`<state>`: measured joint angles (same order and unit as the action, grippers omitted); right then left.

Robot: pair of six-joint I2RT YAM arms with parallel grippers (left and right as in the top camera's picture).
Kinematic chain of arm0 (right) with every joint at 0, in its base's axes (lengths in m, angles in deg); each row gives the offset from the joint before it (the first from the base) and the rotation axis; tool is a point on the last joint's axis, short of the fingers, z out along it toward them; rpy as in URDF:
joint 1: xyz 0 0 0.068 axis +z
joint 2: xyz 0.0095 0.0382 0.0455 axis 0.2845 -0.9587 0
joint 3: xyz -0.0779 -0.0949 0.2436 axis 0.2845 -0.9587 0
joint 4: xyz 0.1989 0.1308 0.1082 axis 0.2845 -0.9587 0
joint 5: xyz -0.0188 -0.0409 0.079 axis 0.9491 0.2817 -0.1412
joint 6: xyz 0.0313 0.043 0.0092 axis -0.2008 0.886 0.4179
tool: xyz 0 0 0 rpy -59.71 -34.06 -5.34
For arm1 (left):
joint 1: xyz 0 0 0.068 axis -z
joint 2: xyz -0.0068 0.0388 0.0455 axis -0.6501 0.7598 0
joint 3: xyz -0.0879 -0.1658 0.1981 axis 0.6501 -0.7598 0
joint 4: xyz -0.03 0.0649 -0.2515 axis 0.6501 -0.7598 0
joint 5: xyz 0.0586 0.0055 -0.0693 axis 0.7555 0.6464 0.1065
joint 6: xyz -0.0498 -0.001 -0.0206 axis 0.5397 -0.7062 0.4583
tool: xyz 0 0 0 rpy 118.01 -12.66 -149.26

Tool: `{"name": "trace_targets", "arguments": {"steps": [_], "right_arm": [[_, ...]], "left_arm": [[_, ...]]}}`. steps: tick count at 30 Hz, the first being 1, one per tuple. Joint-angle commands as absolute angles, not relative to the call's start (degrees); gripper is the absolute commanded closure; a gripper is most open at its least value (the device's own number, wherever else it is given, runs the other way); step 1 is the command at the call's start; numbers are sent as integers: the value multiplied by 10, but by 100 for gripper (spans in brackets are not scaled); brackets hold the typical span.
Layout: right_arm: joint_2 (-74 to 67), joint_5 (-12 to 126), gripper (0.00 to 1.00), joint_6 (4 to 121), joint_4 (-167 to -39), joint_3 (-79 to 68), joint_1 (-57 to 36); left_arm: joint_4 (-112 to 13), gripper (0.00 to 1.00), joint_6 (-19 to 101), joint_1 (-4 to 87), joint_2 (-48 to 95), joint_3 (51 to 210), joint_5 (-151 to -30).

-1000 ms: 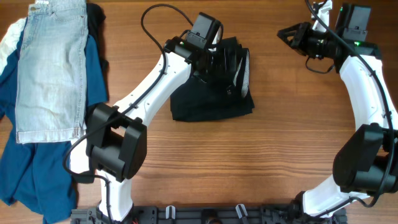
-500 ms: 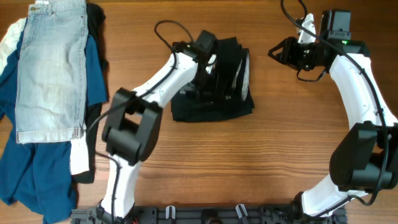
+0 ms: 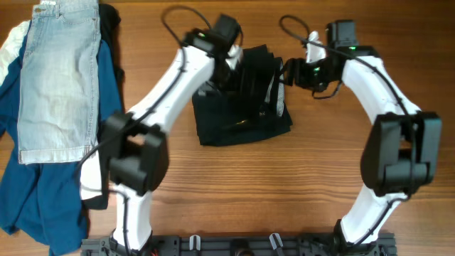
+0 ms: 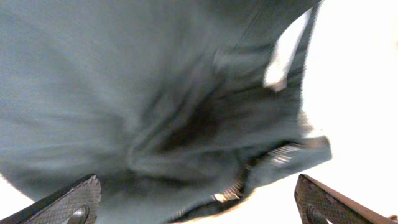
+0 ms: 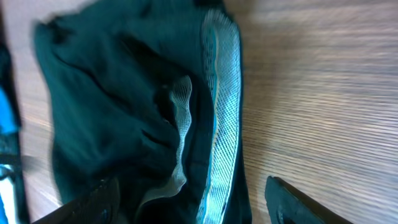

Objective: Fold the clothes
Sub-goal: 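Carry the folded shorts to the top-right corner with the right gripper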

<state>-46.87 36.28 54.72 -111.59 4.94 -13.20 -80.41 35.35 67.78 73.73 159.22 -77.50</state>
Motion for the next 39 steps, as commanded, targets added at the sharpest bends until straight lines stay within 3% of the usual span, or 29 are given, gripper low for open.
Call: {"name": "trace_targets", "arguments": {"steps": [1, 5, 7, 9, 13, 14, 16, 21, 26, 33, 36, 39], "right_arm": [[-522, 382, 21, 529, -1114, 49, -105], [-560, 393, 14, 502, -1108, 49, -75], [-574, 438, 15, 501, -1101, 49, -55], [-581, 443, 27, 500, -1095, 49, -37], [-583, 422, 66, 524, -1079, 49, -16], [-583, 395, 80, 535, -1069, 49, -18], [-583, 379, 95, 566, -1048, 50, -28], [-583, 306, 96, 665, -978, 50, -93], [-583, 294, 96, 795, -868, 50, -217], [-583, 410, 96, 1039, -824, 50, -389], [-583, 507, 96, 1241, -816, 50, -410], [-589, 574, 92, 1310, -757, 50, -385]], "left_arm": [[-803, 0, 351, 633, 646, 1614, -768], [-805, 0, 351, 517, 612, 1614, -745], [-811, 0, 350, 466, 613, 1614, -745], [-811, 0, 350, 437, 613, 1614, -745], [-813, 0, 350, 408, 613, 1613, -744], [-813, 0, 350, 408, 613, 1613, -736], [-816, 0, 350, 408, 613, 1613, -729], [-817, 0, 350, 408, 616, 1613, -729], [-818, 0, 350, 408, 631, 1613, -729], [-818, 0, 350, 408, 644, 1613, -729], [-817, 0, 350, 408, 644, 1613, -729], [-814, 0, 350, 408, 645, 1613, -729]]}}
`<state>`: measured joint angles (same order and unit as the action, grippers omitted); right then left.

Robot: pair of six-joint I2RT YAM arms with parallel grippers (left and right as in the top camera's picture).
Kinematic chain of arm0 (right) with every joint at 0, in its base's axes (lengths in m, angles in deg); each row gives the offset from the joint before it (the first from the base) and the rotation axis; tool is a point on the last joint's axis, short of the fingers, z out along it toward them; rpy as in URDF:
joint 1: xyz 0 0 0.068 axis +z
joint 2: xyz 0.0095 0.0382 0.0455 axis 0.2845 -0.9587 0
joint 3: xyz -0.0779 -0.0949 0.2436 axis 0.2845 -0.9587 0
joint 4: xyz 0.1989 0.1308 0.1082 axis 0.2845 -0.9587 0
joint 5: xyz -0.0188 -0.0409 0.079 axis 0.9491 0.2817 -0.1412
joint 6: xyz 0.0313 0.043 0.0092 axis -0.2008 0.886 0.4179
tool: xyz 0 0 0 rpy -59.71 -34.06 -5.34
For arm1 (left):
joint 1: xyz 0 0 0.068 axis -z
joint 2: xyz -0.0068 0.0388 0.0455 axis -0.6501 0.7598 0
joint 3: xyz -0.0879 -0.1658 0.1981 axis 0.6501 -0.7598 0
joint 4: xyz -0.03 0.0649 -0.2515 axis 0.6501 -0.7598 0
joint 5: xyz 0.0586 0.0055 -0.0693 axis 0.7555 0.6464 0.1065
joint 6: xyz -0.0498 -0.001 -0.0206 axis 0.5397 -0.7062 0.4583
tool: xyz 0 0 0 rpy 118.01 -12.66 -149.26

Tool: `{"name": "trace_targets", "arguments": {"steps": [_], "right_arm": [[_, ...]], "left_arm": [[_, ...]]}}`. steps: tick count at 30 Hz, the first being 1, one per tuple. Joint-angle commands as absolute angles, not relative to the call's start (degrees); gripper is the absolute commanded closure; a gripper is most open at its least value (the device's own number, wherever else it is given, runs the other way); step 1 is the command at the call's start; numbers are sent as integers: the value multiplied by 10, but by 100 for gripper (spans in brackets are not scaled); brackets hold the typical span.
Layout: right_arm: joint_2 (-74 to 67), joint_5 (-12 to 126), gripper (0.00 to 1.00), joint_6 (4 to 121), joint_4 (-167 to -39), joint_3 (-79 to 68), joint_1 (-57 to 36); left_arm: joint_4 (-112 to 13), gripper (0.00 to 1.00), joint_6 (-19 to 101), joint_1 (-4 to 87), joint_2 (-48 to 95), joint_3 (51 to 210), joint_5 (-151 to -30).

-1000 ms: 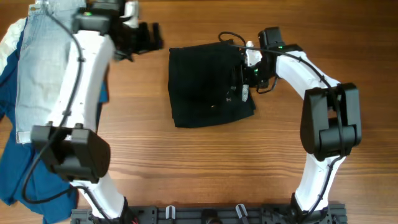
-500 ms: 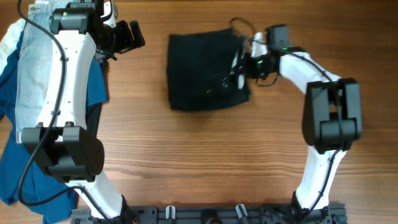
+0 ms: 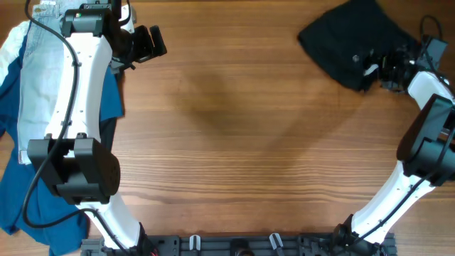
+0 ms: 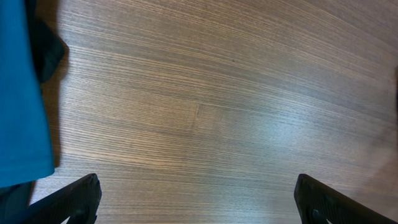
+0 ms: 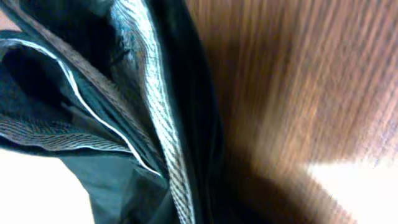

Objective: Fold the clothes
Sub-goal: 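Carry the folded shorts to the top-right corner with the right gripper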

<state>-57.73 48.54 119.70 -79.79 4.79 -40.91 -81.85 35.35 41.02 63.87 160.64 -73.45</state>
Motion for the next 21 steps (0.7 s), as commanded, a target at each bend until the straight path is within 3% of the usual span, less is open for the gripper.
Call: {"name": "trace_targets", "arguments": {"steps": [1, 4, 8, 12, 15, 16, 18, 21], "right_arm": [[-592, 593, 92, 1318, -743, 50, -374], [-598, 647, 93, 1417, -736, 50, -342], [-599, 654, 91, 1429, -717, 50, -309], [-599, 598, 61, 1300, -752, 50, -295], [-598, 468, 25, 1127, -760, 50, -295], [-598, 427, 24, 1079, -768, 50, -295], [-598, 360, 11, 971, -781, 50, -295], [-598, 352, 2, 869, -829, 50, -295]], "left_arm": [[-812, 0, 351, 408, 645, 1613, -729], [-808, 0, 351, 408, 645, 1613, -729], [-805, 0, 351, 408, 645, 1613, -730], [-806, 0, 355, 408, 645, 1613, -730], [-806, 0, 355, 408, 645, 1613, -730], [-807, 0, 355, 408, 645, 1613, -730], [-807, 0, 355, 408, 645, 1613, -730], [-806, 0, 355, 408, 645, 1613, -730]]}}
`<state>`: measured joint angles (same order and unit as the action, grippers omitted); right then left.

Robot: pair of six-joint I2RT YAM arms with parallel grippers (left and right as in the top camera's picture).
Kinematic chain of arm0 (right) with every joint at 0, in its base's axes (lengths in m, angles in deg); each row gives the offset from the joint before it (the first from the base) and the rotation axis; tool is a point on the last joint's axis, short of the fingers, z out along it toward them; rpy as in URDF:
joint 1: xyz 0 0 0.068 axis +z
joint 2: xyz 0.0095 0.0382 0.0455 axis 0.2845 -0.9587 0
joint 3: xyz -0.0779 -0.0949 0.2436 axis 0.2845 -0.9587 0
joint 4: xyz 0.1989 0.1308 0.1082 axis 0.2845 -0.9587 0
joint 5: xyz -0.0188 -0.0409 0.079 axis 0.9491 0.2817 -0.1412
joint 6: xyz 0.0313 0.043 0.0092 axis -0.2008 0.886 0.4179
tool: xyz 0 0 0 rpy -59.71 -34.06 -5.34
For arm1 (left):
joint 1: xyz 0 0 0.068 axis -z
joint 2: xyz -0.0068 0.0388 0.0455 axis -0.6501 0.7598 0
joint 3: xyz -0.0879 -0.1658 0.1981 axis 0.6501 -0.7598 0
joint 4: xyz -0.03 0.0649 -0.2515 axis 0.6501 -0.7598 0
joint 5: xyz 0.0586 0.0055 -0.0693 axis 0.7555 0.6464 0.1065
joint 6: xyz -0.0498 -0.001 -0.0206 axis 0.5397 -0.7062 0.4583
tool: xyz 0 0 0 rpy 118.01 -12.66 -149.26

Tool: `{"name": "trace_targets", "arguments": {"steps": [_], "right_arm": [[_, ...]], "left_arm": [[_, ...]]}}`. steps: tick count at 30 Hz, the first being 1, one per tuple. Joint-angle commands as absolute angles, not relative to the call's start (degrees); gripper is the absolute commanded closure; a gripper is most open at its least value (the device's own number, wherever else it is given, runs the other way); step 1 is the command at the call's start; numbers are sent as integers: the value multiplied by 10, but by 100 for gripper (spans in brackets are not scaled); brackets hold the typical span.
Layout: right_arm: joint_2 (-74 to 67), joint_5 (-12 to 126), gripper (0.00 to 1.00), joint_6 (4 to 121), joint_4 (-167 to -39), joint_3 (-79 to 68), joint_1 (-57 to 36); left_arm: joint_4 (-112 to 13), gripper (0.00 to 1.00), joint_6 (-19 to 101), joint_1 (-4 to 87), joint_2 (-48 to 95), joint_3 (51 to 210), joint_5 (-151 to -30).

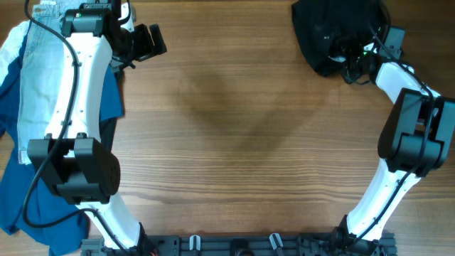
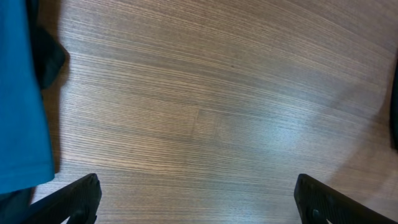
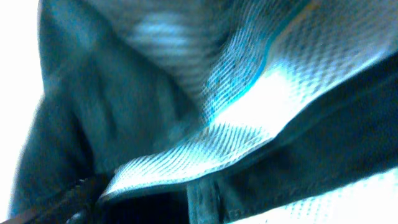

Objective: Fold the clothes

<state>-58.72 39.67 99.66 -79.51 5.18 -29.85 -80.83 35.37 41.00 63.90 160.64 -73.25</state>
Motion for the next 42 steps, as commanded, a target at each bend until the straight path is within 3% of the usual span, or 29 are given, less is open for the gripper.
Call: {"name": "trace_targets", "arguments": {"steps": [1, 4, 11, 18, 42], "right_arm": [[-598, 360, 1, 845, -843, 50, -295], [-580, 382, 0, 798, -869, 50, -296], [-350, 458, 0, 684, -1001, 50, -296], [-221, 372, 1, 438, -1024, 50, -292], [-216, 419, 0, 440, -1025, 50, -292]], "left_arm": [[-806, 0, 355, 408, 645, 1613, -730], [-805, 0, 355, 408, 645, 1613, -730], [-803, 0, 355, 408, 645, 1613, -730], [-802, 0, 355, 408, 645, 1613, -730], [-783, 0, 352, 410, 631, 1613, -710]]}}
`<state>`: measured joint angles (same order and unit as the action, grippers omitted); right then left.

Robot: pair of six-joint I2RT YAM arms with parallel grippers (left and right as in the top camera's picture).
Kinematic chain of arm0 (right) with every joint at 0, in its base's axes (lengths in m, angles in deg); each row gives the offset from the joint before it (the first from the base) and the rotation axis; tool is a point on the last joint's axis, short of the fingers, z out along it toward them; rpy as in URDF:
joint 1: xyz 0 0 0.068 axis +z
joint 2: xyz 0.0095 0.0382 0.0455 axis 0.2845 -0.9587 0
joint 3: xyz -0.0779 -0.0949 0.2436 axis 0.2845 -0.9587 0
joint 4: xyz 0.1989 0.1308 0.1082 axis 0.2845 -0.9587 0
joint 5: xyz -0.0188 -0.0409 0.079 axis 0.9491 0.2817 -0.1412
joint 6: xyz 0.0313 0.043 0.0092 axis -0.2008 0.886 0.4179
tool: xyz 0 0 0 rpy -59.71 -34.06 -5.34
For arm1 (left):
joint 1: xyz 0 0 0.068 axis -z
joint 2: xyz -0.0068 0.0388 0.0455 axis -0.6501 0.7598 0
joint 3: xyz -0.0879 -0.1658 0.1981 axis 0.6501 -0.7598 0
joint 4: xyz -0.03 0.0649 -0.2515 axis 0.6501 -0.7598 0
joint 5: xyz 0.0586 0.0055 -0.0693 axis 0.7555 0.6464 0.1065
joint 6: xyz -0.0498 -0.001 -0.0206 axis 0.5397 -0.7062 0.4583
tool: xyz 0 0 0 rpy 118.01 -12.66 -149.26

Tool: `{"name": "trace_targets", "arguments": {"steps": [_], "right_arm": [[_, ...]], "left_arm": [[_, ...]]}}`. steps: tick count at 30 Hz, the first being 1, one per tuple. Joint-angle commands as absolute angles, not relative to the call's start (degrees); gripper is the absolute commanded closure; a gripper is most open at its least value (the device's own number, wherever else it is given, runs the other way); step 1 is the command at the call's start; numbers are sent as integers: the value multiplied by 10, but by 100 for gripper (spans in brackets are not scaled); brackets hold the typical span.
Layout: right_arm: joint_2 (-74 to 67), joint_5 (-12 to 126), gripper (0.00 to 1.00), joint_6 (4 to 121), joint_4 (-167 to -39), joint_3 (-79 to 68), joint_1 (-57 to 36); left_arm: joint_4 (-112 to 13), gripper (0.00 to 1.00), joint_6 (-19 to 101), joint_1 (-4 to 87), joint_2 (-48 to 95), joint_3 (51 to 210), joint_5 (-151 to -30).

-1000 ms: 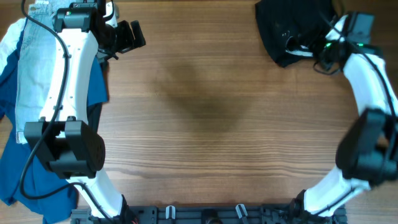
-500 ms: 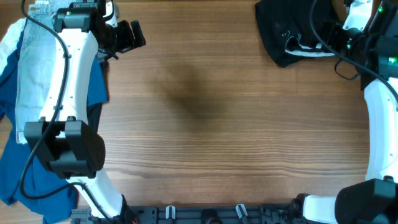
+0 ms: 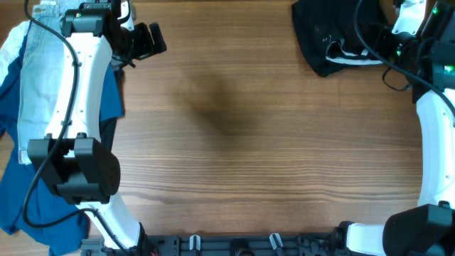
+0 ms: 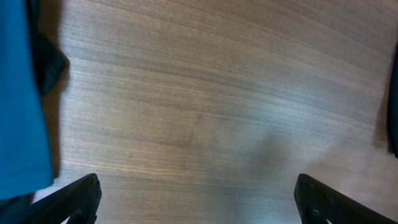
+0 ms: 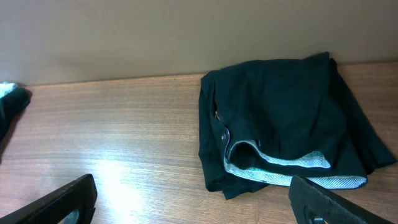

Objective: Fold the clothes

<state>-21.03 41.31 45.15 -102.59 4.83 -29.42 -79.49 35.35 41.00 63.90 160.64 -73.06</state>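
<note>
The black shorts (image 3: pixel 334 32) lie folded at the table's back right, pale teal-white lining showing along the near edge (image 5: pixel 292 163). My right gripper (image 5: pixel 196 208) is open and empty, raised back from the shorts, which sit ahead and to its right. The right arm (image 3: pixel 426 85) runs along the right edge. My left gripper (image 3: pixel 151 43) is open at the back left beside the clothes pile, over bare wood (image 4: pixel 196 205). The pile holds light denim shorts (image 3: pixel 46 78) over a blue garment (image 3: pixel 28 192).
A white garment (image 3: pixel 11 39) and a black piece (image 4: pixel 50 62) stick out of the pile at the left. The blue cloth's edge (image 4: pixel 18 93) fills the left of the left wrist view. A wall (image 5: pixel 186 31) rises behind the table's back edge.
My right gripper was pressed close against the black shorts; now it is drawn back to the right, open, and the shorts lie free. The left arm has not moved.
Both grippers were at the black shorts in the middle of the table. Then the shorts were at the back right with the right gripper on them, and the left gripper stood open by the pile. The shorts shifted slightly left, and now the right gripper is off them.
</note>
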Motion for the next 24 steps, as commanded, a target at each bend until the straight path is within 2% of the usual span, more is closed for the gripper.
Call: {"name": "trace_targets", "arguments": {"steps": [1, 4, 7, 11, 19, 24], "right_arm": [[-216, 419, 0, 440, -1025, 50, -292], [-216, 419, 0, 440, -1025, 50, -292], [-216, 419, 0, 440, -1025, 50, -292], [-216, 419, 0, 440, -1025, 50, -292], [-216, 419, 0, 440, -1025, 50, -292], [-216, 419, 0, 440, -1025, 50, -292]], "left_arm": [[-760, 0, 349, 411, 616, 1613, -699], [-683, 0, 293, 410, 552, 1613, -699], [-660, 0, 203, 409, 480, 1613, -699], [-638, 0, 204, 385, 392, 1558, -700], [-354, 0, 219, 295, 77, 1092, -786], [-200, 0, 238, 284, -88, 836, -786]]}}
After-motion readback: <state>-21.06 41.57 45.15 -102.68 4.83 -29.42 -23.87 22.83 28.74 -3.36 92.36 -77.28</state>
